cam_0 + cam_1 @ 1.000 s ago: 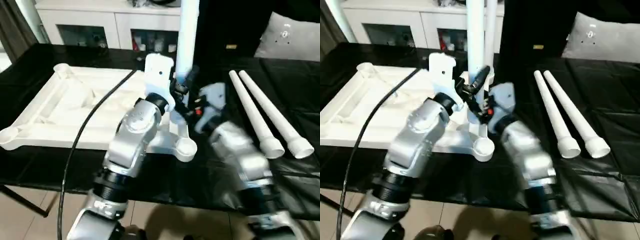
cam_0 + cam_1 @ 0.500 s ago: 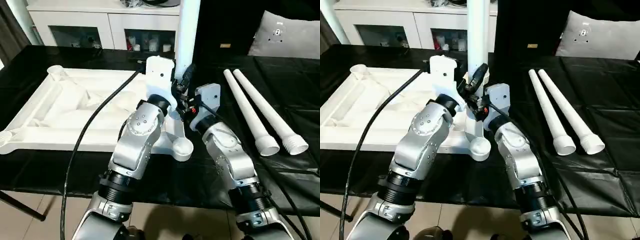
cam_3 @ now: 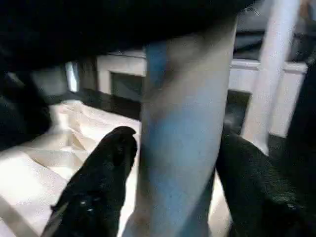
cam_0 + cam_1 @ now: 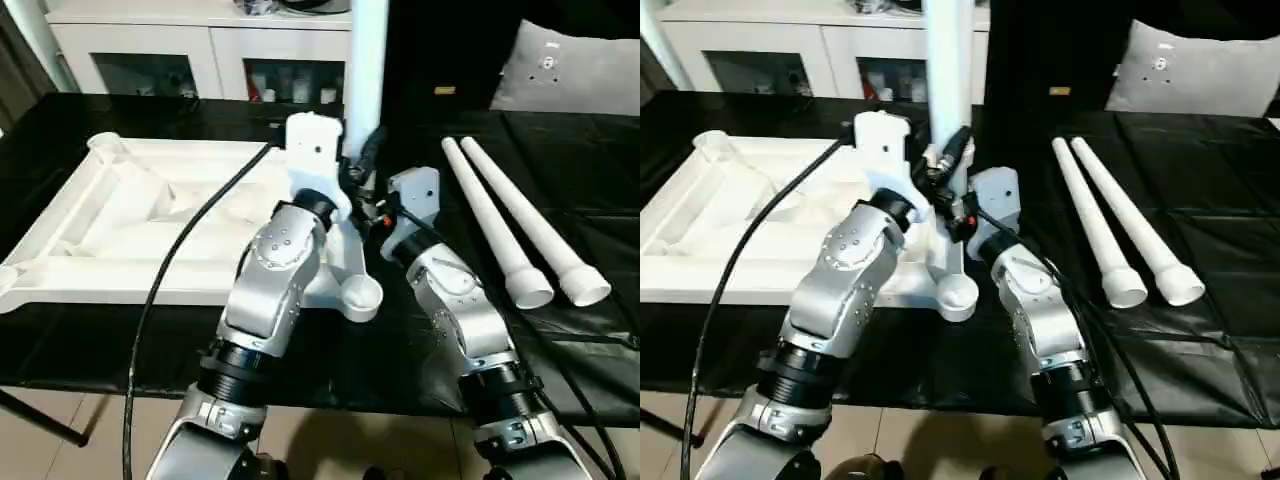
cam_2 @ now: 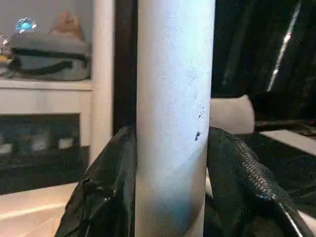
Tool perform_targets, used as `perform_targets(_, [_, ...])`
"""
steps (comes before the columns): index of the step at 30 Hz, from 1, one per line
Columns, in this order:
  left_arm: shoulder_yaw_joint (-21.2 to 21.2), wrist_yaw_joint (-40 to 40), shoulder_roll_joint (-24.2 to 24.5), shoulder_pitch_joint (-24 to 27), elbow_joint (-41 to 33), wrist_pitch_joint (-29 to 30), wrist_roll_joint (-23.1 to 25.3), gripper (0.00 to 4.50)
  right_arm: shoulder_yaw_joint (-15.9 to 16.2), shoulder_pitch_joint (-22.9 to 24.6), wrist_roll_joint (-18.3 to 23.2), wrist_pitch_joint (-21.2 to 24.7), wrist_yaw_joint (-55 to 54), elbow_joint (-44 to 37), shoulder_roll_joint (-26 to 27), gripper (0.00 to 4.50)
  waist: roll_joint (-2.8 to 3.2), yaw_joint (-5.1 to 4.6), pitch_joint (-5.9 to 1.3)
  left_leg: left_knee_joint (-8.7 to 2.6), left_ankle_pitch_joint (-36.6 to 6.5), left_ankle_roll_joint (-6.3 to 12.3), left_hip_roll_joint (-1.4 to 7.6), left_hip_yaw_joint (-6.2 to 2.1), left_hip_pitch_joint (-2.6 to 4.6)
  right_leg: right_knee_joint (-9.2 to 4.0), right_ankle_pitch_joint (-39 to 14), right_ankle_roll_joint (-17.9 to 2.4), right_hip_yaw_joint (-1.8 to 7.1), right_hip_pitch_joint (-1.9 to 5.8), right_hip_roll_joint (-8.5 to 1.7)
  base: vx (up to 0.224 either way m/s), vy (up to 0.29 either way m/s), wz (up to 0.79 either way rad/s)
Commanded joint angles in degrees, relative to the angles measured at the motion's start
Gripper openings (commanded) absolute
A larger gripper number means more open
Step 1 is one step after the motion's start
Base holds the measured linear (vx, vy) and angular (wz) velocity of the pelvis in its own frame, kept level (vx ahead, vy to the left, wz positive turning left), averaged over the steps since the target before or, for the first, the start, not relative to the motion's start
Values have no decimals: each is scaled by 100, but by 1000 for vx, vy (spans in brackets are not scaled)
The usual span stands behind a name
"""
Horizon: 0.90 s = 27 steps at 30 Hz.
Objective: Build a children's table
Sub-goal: Pick table leg
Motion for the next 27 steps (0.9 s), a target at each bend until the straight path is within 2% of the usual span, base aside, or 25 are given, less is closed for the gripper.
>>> perform_targets(1, [254,31,111,-208,82,-21,-95,185,-15,2,245,35,336,-258,-76,311,-31,11,-449,-444,-1386,275,637,-329,106,-447,-1750,-614,452,274,-739,0,0,0])
perform_targets(2, [334,15,149,-255,122,-12,-133,184,-37,4,303,37,426,-290,-110,337,-24,17,-456,-441,-1370,281,641,-327,119,-435,-1697,-639,454,271,-741,0,0,0])
perform_targets(6, [549,-216,436,-436,262,97,-287,184,-169,-45,461,266,661,-387,-315,364,-40,39,-459,-432,-1295,290,635,-321,123,-409,-1579,-743,463,270,-750,0,0,0])
perform_targets(8, [736,-554,653,-542,293,302,-569,184,-330,-63,710,766,889,-559,-566,388,-50,51,-459,-432,-1192,310,633,-313,127,-394,-1554,-770,467,278,-750,0,0,0])
perform_targets(9, [736,-554,653,-542,293,302,-569,184,-330,-63,710,766,889,-559,-566,392,-39,63,-458,-433,-1164,310,639,-319,128,-381,-1539,-785,466,281,-742,0,0,0])
perform_targets(10, [786,-700,736,-569,296,386,-666,184,-392,-43,960,942,1170,-653,-675,398,-38,68,-463,-430,-1143,308,650,-313,125,-376,-1482,-791,470,271,-746,0,0,0])
perform_targets(11, [827,-906,838,-596,310,521,-779,184,-495,-29,1191,1085,1362,-723,-783,398,-71,74,-457,-420,-1140,359,632,-299,122,-386,-1489,-800,470,286,-756,0,0,0])
perform_targets(12, [840,-999,882,-605,315,591,-832,184,-547,-30,1243,1133,1370,-736,-819,401,-56,97,-463,-410,-1043,381,625,-299,107,-376,-1502,-797,471,289,-771,0,0,0])
perform_targets(14, [931,-1660,1100,-600,222,1082,-1347,184,-870,-65,1757,1656,1547,-800,-1069,403,-60,110,-464,-406,-985,396,627,-294,123,-377,-1583,-805,468,280,-766,0,0,0])
perform_targets(16, [881,-1954,1212,-568,164,1181,-1452,184,-976,-97,1873,1816,1541,-777,-1131,403,-43,138,-467,-404,-975,368,628,-288,139,-395,-1677,-814,463,259,-755,0,0,0])
perform_targets(19, [929,-2404,1352,-513,17,1543,-1889,184,-1172,-165,2125,2031,1612,-737,-1242,403,-46,159,-466,-414,-1030,277,634,-292,146,-397,-1725,-822,454,255,-766,0,0,0])
perform_targets(21, [1124,-2669,1380,-521,-125,2013,-2479,184,-1350,-184,2471,2381,1750,-776,-1327,403,-41,164,-472,-410,-1020,241,641,-292,141,-372,-1652,-909,459,271,-779,0,0,0])
perform_targets(22, [1219,-2875,1404,-540,-218,2319,-2840,184,-1435,-174,2689,2578,1952,-812,-1409,403,-62,167,-468,-406,-1012,246,635,-282,138,-377,-1640,-932,456,268,-774,0,0,0])
perform_targets(27, [1309,-3383,1462,-566,-417,2837,-3455,184,-1444,-33,3123,2987,2552,-1033,-1653,403,-66,184,-462,-394,-932,321,611,-267,133,-400,-1779,-837,447,278,-753,0,0,0])
